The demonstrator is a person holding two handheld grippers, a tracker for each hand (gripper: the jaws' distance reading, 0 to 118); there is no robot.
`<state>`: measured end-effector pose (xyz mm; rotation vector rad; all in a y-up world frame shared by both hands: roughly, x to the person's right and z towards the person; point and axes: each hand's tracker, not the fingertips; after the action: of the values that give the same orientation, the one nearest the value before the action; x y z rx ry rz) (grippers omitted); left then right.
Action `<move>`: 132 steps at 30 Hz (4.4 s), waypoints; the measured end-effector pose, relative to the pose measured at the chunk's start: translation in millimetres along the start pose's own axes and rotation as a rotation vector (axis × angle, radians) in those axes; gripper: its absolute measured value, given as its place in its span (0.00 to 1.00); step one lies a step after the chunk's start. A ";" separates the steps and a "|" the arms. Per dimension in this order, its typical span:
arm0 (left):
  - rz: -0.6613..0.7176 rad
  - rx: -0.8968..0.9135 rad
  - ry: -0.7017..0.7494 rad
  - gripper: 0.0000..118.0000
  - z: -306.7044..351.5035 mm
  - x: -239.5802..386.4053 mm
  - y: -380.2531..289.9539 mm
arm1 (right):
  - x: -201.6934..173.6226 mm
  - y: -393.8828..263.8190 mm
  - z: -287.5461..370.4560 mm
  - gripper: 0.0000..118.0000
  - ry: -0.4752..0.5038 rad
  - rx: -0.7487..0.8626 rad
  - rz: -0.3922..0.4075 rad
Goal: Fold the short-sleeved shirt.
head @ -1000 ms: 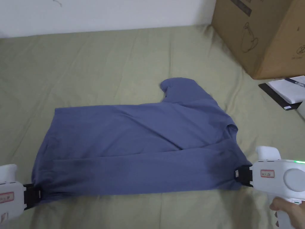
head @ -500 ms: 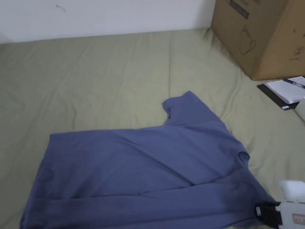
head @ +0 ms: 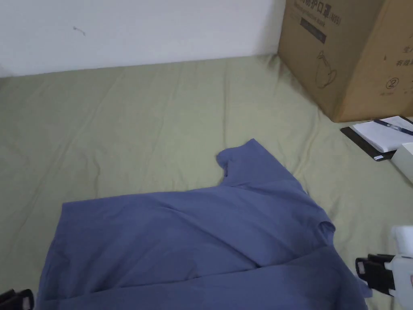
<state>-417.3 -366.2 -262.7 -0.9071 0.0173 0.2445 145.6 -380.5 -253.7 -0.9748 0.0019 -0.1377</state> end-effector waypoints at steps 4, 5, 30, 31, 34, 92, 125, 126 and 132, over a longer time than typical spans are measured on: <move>-0.042 0.027 0.036 0.00 -26.6 19.8 18.3 | -6.9 28.2 -10.0 0.00 0.040 0.028 -0.022; -0.043 0.054 0.037 0.00 -30.6 24.4 23.3 | -8.5 38.0 -14.7 0.00 0.040 0.036 -0.023; -0.069 -0.119 0.030 0.19 -146.5 14.3 86.2 | -12.7 234.9 -232.9 0.02 0.006 -0.321 0.169; -0.046 -0.121 0.027 0.36 -150.0 16.6 91.6 | -12.7 235.3 -232.4 0.01 0.050 -0.309 0.128; -0.027 -0.110 0.014 0.86 -161.6 9.6 108.8 | -20.8 227.9 -240.3 0.01 0.017 -0.317 0.160; 0.050 -0.049 0.034 0.86 -11.1 -60.0 -40.7 | 22.5 -30.3 -0.6 0.65 0.032 -0.107 0.135; 0.639 -0.223 -0.556 0.99 -75.6 -124.7 -72.2 | -186.0 -42.6 -16.9 0.00 0.297 0.082 0.328; 0.614 -0.243 -0.568 0.99 -80.6 -127.8 -69.3 | -185.5 -42.4 -16.8 0.00 0.297 0.077 0.328; 0.600 -0.272 -0.668 0.94 -95.4 -126.0 -59.6 | -172.8 -43.2 -14.7 0.00 0.278 0.077 0.325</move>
<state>-518.4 -501.5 -260.4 -1.0364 -0.3747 1.1211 -31.6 -396.2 -236.8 -0.8605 0.4058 0.0268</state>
